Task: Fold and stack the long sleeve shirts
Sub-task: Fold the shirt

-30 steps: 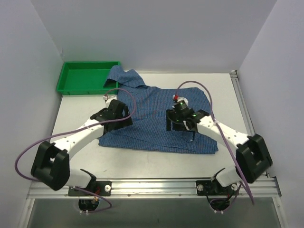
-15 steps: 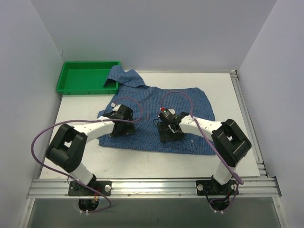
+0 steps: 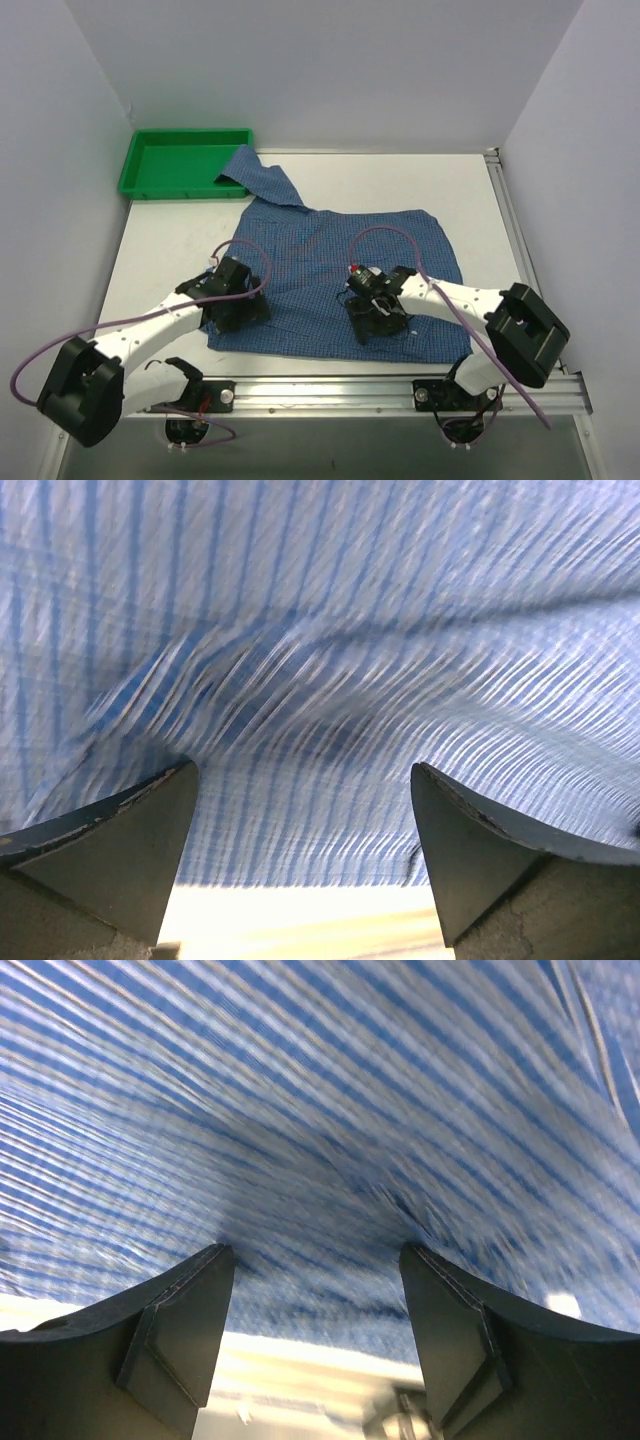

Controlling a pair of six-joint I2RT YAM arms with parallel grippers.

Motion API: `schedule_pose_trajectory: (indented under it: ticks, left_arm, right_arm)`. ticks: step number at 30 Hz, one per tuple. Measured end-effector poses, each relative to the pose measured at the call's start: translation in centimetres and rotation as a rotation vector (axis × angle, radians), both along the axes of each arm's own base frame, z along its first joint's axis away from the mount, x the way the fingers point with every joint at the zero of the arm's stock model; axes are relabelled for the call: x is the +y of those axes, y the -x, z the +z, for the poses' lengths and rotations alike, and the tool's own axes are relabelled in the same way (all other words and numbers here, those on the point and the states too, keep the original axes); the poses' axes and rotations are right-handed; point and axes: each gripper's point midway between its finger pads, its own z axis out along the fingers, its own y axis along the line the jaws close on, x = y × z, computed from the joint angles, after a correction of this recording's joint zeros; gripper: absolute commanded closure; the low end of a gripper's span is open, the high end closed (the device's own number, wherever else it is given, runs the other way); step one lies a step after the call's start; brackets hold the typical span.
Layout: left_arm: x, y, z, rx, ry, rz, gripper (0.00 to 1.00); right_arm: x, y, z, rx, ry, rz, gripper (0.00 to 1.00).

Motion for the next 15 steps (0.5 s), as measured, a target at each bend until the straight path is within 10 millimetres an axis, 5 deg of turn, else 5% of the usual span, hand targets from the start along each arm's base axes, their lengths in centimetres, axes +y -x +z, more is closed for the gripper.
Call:
schedule_pose_trajectory:
  ticks: [5, 11, 15]
  left_arm:
    - [0.9, 2.4, 1.3, 0.059, 0.003, 0.011, 0.06]
    - [-1.6, -1.6, 6.1, -0.085, 0.11, 0.042, 0.29]
    - [-3.0, -3.4, 6.8, -0.152, 0.191, 0.08, 0.56]
  right_arm:
    - [-0.2, 0.3, 2.7, -0.015, -0.027, -0.025, 0.33]
    - [7.0, -5.1, 9.0, -0.216, -0.332, -0.07, 0.45]
    - [10.9, -7.2, 10.3, -0.262, -0.498, -0.112, 0.6]
